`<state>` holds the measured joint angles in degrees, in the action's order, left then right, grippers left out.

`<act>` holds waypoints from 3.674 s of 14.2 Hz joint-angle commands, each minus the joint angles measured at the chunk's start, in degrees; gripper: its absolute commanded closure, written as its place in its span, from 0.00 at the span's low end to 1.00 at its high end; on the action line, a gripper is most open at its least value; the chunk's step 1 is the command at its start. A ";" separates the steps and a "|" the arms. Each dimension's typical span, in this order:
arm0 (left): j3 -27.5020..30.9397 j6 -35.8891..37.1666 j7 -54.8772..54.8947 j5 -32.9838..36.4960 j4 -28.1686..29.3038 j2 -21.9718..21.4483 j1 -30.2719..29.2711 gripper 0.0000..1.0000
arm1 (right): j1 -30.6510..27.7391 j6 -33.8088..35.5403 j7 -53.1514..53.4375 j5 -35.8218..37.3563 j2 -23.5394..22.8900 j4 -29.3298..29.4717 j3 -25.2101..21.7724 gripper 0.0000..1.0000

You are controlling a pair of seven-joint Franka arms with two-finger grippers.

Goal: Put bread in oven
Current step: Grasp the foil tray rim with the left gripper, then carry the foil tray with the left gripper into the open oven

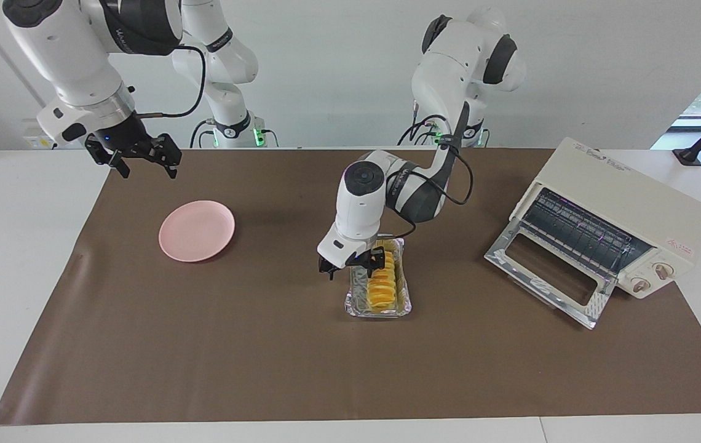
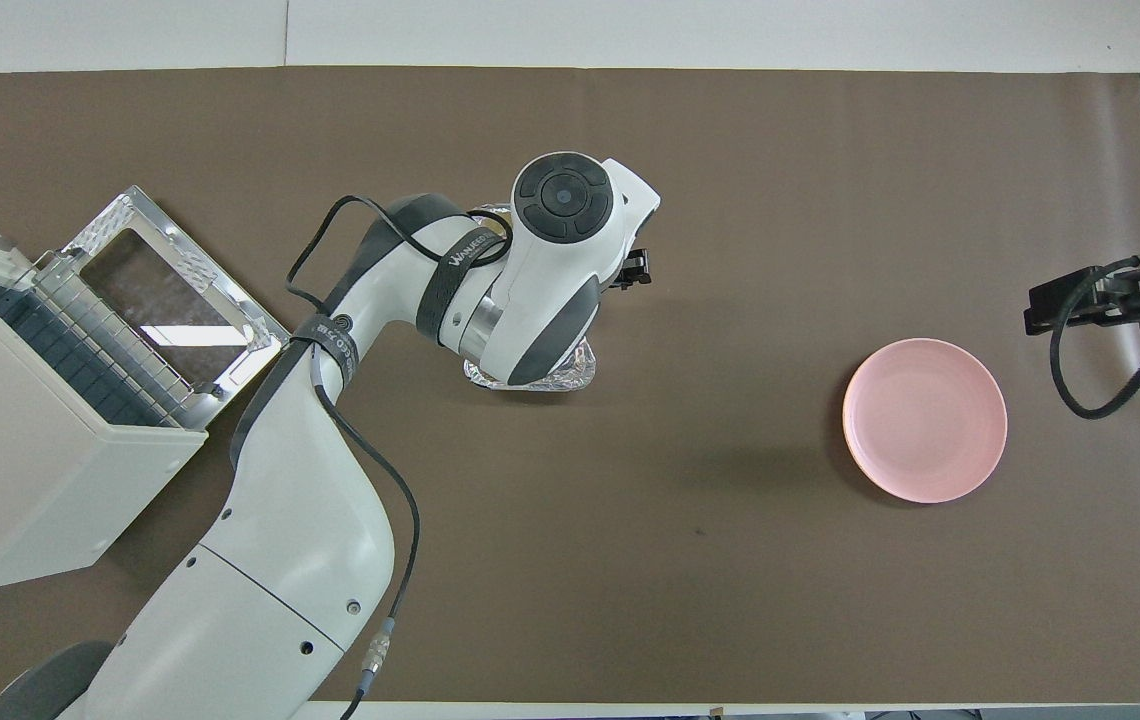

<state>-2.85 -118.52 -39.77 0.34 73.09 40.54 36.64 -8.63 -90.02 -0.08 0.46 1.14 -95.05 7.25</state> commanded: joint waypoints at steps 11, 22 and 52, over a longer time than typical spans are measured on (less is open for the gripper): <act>0.75 -0.92 -4.17 -0.96 4.25 -0.63 2.12 0.23 | -0.86 0.37 -1.77 0.51 1.67 -0.75 0.75 0.00; 1.27 -1.11 -9.10 -2.45 4.87 -1.07 1.86 1.00 | -0.86 0.37 -1.77 0.51 1.67 -0.75 0.75 0.00; 19.38 25.35 -18.16 -5.18 -0.84 -6.87 -16.86 1.00 | -0.86 0.37 -1.77 0.51 1.67 -0.75 0.75 0.00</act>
<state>17.11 -95.98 -59.51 -3.76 72.75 34.56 20.73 -8.63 -89.88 -0.39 0.46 1.92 -95.07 7.34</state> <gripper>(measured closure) 0.982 0.000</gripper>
